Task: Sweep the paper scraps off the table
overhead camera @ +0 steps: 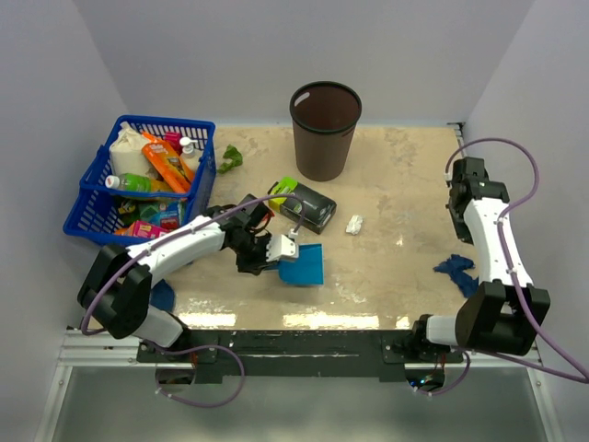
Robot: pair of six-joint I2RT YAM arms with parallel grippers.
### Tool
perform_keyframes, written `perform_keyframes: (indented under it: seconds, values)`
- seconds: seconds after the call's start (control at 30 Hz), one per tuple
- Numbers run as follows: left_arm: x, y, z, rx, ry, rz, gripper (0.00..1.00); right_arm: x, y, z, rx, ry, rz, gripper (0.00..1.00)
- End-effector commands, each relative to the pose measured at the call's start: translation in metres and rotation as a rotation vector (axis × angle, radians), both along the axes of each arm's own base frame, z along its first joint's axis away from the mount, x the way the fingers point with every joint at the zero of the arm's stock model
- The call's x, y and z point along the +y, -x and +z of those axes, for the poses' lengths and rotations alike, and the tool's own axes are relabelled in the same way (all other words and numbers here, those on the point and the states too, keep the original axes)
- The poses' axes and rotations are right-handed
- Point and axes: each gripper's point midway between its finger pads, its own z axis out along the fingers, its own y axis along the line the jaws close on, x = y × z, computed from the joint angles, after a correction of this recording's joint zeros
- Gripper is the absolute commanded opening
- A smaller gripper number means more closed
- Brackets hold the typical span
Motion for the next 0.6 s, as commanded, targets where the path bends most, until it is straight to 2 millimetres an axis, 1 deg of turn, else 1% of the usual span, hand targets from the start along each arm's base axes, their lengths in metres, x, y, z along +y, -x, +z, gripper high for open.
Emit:
perform_keyframes:
  seconds: [0.0,0.07,0.1,0.13,0.2,0.23,0.3,0.37,0.43,0.5,0.53,0.57]
  values:
    - [-0.018,-0.024,0.016,-0.099,0.077,0.083,0.00,0.002,-0.011,-0.021,0.020,-0.043,0.006,0.00]
    - [-0.017,-0.024,0.016,-0.101,0.073,0.096,0.00,0.011,-0.023,-0.030,0.024,-0.108,0.011,0.00]
    - [-0.017,-0.025,0.018,-0.102,0.075,0.106,0.00,0.020,-0.028,-0.041,0.045,-0.168,0.013,0.00]
    - [-0.016,-0.025,0.018,-0.104,0.070,0.113,0.00,0.022,-0.037,-0.037,0.021,-0.188,0.011,0.00]
    - [-0.014,-0.026,0.020,-0.114,0.068,0.125,0.00,0.029,-0.048,-0.040,0.015,-0.232,0.012,0.00]
    - [-0.011,-0.027,0.020,-0.121,0.060,0.137,0.00,0.031,-0.053,-0.038,0.005,-0.238,0.012,0.00]
    - [-0.010,-0.028,0.024,-0.134,0.064,0.151,0.00,0.034,-0.056,-0.040,0.010,-0.243,0.016,0.00]
    - [-0.009,-0.032,0.029,-0.156,0.069,0.163,0.00,0.039,-0.058,-0.037,-0.001,-0.269,0.025,0.00]
    - [-0.007,-0.035,0.031,-0.168,0.069,0.176,0.00,0.040,-0.057,-0.030,-0.020,-0.278,0.028,0.00]
    - [-0.006,-0.037,0.030,-0.167,0.062,0.193,0.00,0.026,-0.055,-0.022,-0.018,-0.191,0.022,0.00]
    - [-0.006,-0.041,0.033,-0.172,0.064,0.210,0.00,0.019,-0.053,-0.019,-0.008,-0.149,0.028,0.00]
    - [-0.004,-0.043,0.033,-0.158,0.060,0.234,0.00,0.001,-0.051,-0.010,0.005,-0.043,0.013,0.00]
